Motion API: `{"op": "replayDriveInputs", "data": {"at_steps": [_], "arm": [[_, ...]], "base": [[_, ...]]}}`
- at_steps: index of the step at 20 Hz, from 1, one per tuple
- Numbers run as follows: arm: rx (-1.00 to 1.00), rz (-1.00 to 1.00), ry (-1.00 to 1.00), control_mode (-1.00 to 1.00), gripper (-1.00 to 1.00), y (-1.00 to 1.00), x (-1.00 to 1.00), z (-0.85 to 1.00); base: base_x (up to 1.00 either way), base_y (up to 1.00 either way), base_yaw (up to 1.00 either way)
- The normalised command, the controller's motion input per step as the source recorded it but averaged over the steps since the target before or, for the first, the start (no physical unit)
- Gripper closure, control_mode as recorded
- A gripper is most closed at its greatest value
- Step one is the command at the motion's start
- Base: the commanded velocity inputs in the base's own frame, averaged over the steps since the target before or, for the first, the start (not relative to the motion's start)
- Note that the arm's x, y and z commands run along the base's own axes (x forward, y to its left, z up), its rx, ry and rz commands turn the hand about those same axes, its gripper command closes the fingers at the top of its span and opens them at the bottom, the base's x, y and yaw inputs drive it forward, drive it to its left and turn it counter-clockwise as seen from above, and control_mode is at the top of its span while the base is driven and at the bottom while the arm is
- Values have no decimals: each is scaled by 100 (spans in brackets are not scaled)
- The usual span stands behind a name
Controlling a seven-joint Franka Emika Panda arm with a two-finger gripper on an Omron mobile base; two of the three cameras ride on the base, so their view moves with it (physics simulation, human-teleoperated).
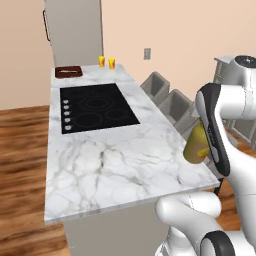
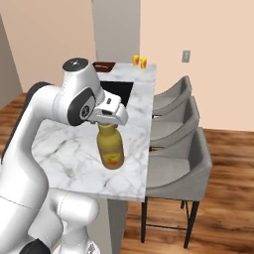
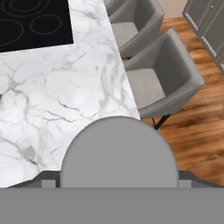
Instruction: Place the drinks on the dining counter in a tight cluster.
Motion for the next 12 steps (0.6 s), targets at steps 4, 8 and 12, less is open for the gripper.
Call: {"op": "replayDriveInputs", "data": {"at_steps": [4, 8, 12], "arm": [[0, 0, 0, 100, 100, 0, 0, 0], [0, 0, 0, 100, 100, 0, 0, 0], [0, 4, 0, -100, 100, 2, 13, 0]], "base": [[10, 1, 5], [0, 0, 0], [4, 1, 1]]}}
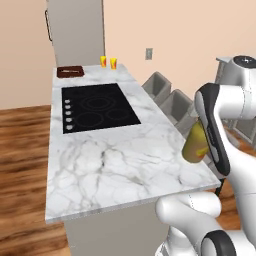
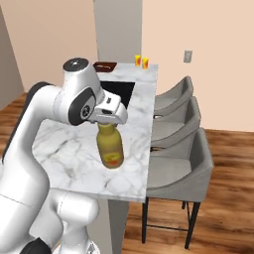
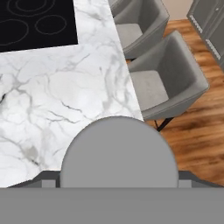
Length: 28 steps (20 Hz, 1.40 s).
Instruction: Place the drinks on the dining counter in a tight cluster.
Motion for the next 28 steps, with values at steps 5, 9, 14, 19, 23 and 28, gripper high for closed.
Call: {"op": "replayDriveInputs", "data": {"at_steps": [5, 9, 14, 19, 23, 28], "arm": [[-2, 15, 4, -100, 100, 12, 62, 5], [-7, 6, 9, -100, 100, 2, 33, -4], [-4, 0, 10, -100, 100, 15, 0, -34], [0, 0, -5, -100, 100, 16, 3, -6], [0, 0, -2, -100, 100, 23, 25, 0], [0, 1, 5, -100, 100, 22, 7, 0]], "base": [[0, 0, 0], [0, 0, 0], [0, 0, 0], [0, 0, 0], [0, 0, 0], [0, 0, 0]]}}
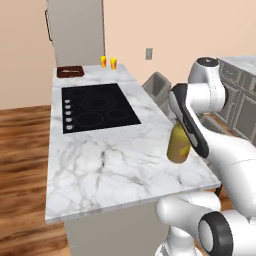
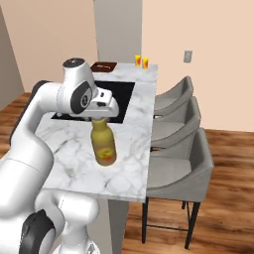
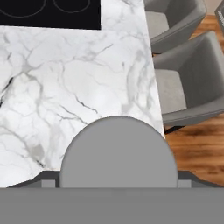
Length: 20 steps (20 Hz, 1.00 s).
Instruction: Place the drinks on the dining counter in a tight cluster.
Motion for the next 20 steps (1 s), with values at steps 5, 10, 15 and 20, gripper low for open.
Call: {"op": "replayDriveInputs", "data": {"at_steps": [5, 10, 15, 20], "arm": [[0, 0, 16, -100, 100, 1, 3, -8], [0, 0, 0, -100, 100, -1, 0, -11], [0, 0, -1, -100, 100, 0, 0, -31], [0, 0, 0, -100, 100, 0, 3, -31]], "base": [[0, 0, 0], [0, 0, 0], [0, 0, 0], [0, 0, 0]]}}
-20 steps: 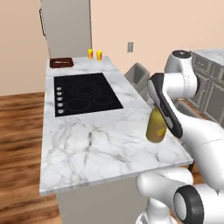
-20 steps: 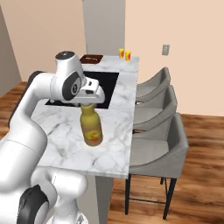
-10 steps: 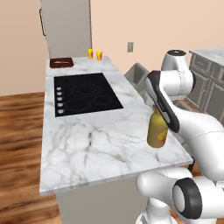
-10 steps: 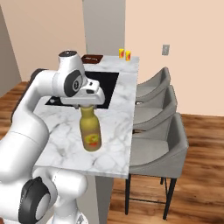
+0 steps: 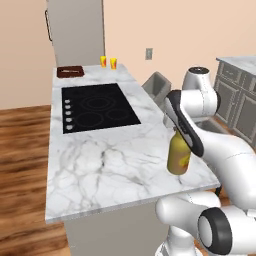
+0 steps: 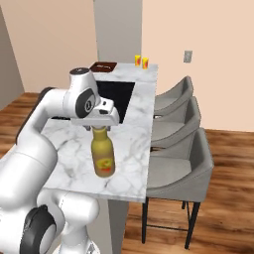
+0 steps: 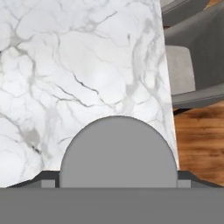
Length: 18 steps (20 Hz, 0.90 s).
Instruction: Place the drinks on the dining counter in a tight cluster.
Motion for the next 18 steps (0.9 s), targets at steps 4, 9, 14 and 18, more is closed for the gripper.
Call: {"op": "replayDriveInputs", "data": {"at_steps": [4, 9, 14, 18], "arm": [[0, 0, 0, -100, 100, 0, 6, -23], [0, 0, 0, -100, 100, 0, 43, 0], [0, 0, 1, -100, 100, 0, 59, 1], [0, 0, 0, -100, 100, 0, 43, -5]], "base": [[0, 0, 0], [0, 0, 0], [0, 0, 0], [0, 0, 0]]}}
